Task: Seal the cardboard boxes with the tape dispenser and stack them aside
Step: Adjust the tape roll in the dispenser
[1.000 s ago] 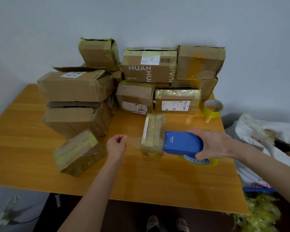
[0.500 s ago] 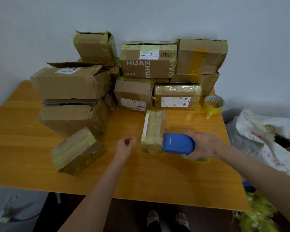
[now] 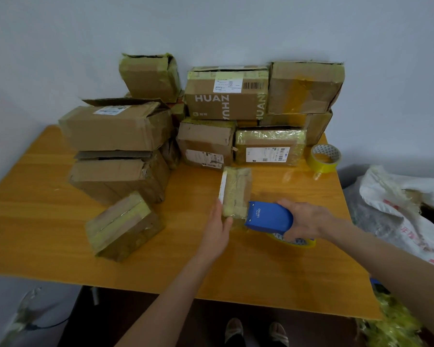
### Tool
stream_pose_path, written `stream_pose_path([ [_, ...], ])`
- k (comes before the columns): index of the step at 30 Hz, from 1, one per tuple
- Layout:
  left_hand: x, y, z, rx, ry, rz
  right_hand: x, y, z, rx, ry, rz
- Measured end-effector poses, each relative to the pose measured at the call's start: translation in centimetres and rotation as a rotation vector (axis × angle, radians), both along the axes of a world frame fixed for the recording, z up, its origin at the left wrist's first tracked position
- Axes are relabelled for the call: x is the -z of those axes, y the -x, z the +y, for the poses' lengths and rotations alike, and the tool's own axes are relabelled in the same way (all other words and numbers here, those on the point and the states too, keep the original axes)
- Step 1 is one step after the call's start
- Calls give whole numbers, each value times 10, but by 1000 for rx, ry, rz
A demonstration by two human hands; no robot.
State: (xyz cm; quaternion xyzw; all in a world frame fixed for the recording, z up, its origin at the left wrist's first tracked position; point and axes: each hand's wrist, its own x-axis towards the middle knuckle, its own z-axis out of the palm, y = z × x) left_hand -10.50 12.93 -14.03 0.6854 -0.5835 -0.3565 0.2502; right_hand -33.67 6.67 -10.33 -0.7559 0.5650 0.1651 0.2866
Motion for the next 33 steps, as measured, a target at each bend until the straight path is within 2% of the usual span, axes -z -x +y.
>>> stream_pose_path([
  [4,-4,6,-2,7,-99,-33,-1,-1,-1,-1,2,-9],
  [6,-2,-1,-2,51,-53,-230,1,1,0,-12,17,-25],
  [9,8,2,3,310,148,-574,4,5,0,-31,12,-50],
  [11,16,7,6,446,178,-678,2,8,-3,-55,-3,-76],
  [13,20,6,6,470,176,-745,1,12,-3,-99,41,-66],
  [16,17,4,6,472,159,-769,0,25,-2,-122,94,-51],
  [22,7,4,4,493,109,-828,-10,56,-3,-56,49,-176],
  [27,2,8,4,481,91,-822,-10,60,1,-134,113,-20],
  [33,3,7,5,483,97,-826,-5,21,-5,-175,69,104],
])
